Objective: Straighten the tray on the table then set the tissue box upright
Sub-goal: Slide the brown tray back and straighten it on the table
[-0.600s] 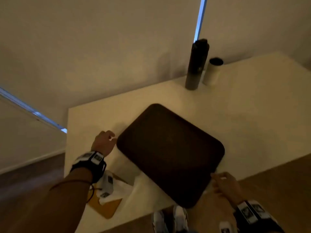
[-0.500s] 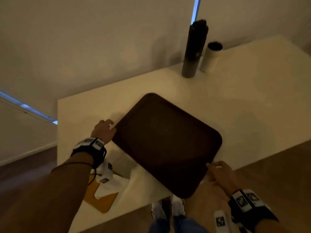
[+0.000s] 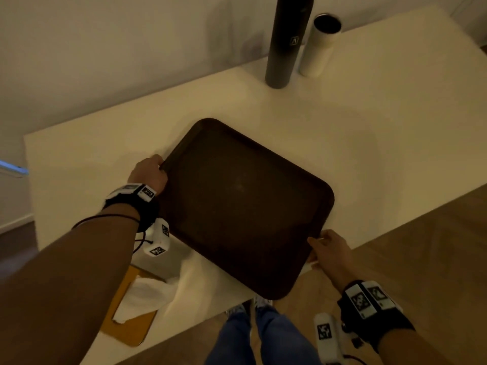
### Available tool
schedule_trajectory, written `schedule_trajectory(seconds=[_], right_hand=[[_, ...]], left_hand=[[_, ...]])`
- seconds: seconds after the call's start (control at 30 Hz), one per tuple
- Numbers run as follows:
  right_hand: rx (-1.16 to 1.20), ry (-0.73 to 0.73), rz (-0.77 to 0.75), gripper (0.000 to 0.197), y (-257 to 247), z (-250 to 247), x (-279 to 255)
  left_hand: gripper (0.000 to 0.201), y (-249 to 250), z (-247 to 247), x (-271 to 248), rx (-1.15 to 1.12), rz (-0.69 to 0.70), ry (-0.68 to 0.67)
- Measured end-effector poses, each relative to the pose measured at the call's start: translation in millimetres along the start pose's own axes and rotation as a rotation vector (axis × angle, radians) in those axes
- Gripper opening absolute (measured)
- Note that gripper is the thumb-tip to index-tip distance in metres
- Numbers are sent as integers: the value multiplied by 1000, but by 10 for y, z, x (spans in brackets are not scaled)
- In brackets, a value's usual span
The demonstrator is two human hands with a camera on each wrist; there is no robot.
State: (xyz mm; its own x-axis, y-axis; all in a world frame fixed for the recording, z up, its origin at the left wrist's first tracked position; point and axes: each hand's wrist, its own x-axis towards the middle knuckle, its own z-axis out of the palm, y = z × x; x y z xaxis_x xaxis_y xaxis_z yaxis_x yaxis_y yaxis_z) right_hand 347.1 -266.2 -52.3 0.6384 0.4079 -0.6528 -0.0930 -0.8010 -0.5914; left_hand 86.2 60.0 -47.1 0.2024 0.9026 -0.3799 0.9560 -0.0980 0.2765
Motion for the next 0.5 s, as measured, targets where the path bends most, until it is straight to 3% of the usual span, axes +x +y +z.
schedule_trajectory(seconds=[0.13, 0.3, 0.5], right_hand=[[21, 73, -68, 13, -153, -29, 123], [14, 6, -134, 19, -417, 100, 305], [-71, 91, -332, 32, -905, 251, 688]], left_hand=[[32, -91, -50, -18, -35, -72, 21], [32, -256, -69, -126, -134, -221, 59], [36, -407, 19, -270, -289, -396, 140]])
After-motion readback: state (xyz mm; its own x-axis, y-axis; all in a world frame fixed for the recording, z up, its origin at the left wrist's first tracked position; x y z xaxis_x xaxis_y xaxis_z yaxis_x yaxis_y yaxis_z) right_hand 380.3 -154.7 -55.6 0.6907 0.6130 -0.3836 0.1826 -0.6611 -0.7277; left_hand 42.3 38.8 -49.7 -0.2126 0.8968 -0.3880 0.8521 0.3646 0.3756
